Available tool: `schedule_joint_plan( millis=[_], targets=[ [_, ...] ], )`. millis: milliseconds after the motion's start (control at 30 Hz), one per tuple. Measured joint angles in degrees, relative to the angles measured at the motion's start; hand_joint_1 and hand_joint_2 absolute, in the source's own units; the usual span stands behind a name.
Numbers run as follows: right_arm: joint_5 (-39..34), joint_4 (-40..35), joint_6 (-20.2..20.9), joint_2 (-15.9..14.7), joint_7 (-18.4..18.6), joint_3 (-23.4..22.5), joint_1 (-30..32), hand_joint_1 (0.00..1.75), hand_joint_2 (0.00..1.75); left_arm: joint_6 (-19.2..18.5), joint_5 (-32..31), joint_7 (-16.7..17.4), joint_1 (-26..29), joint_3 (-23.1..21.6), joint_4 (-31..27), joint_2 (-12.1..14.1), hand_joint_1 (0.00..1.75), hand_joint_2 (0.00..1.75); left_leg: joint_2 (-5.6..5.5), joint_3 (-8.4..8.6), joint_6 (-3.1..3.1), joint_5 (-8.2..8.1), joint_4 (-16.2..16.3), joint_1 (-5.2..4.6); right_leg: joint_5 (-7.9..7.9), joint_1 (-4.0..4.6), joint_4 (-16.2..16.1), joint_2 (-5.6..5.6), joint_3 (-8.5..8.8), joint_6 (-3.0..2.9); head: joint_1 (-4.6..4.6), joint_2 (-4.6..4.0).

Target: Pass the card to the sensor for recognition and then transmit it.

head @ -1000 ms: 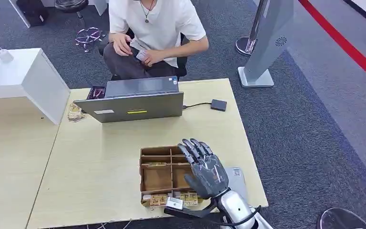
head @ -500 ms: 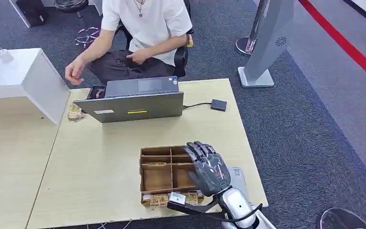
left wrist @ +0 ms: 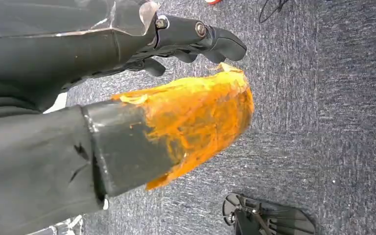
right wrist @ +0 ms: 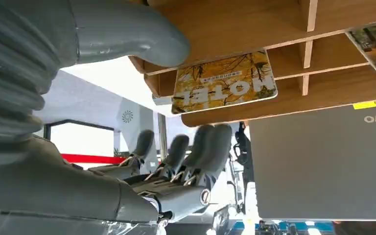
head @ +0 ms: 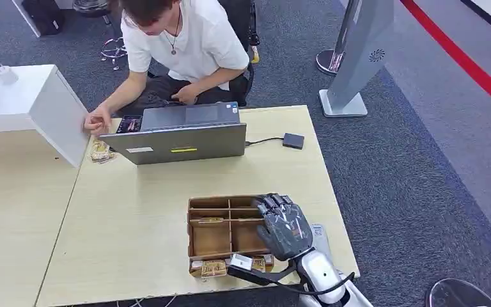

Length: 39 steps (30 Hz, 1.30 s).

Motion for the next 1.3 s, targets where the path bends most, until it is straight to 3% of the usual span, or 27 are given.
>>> schedule_joint_plan(
  millis=[233,367,467,500,533,700,1300],
  targets=[
    [0.2,0.0,0.0,0.0,0.0,-0.2,0.0,0.87,1.75,0.0,-0.1,0.0,0.0,0.0,0.0,0.0,0.00,0.00,0.00,0.00,0.00,0.00,0.0,0.00,0.00,0.00,0.0,0.00,0.00,0.00,0.00,0.00],
    [0.2,0.0,0.0,0.0,0.0,-0.3,0.0,0.99,1.75,0.0,-0.1,0.0,0.0,0.0,0.0,0.0,0.00,0.00,0.00,0.00,0.00,0.00,0.0,0.00,0.00,0.00,0.0,0.00,0.00,0.00,0.00,0.00],
    [0.2,0.0,0.0,0.0,0.0,-0.4,0.0,1.13,1.75,0.0,-0.2,0.0,0.0,0.0,0.0,0.0,0.00,0.00,0.00,0.00,0.00,0.00,0.0,0.00,0.00,0.00,0.0,0.00,0.00,0.00,0.00,0.00],
    [0.2,0.0,0.0,0.0,0.0,-0.4,0.0,1.41,1.75,0.0,-0.3,0.0,0.0,0.0,0.0,0.0,0.00,0.00,0.00,0.00,0.00,0.00,0.0,0.00,0.00,0.00,0.0,0.00,0.00,0.00,0.00,0.00],
    [0.2,0.0,0.0,0.0,0.0,-0.4,0.0,1.45,1.75,0.0,-0.3,0.0,0.0,0.0,0.0,0.0,0.00,0.00,0.00,0.00,0.00,0.00,0.0,0.00,0.00,0.00,0.0,0.00,0.00,0.00,0.00,0.00],
    [0.3,0.0,-0.1,0.0,0.0,-0.4,0.0,1.54,1.75,0.0,-0.4,0.0,0.0,0.0,0.0,0.0,0.00,0.00,0.00,0.00,0.00,0.00,0.0,0.00,0.00,0.00,0.0,0.00,0.00,0.00,0.00,0.00],
    [0.9,-1.7,-1.0,0.0,-0.2,-0.6,1.1,1.59,1.75,0.0,-0.4,0.0,0.0,0.0,0.0,0.0,0.00,0.00,0.00,0.00,0.00,0.00,0.0,0.00,0.00,0.00,0.0,0.00,-0.01,0.00,0.00,0.00]
  ],
)
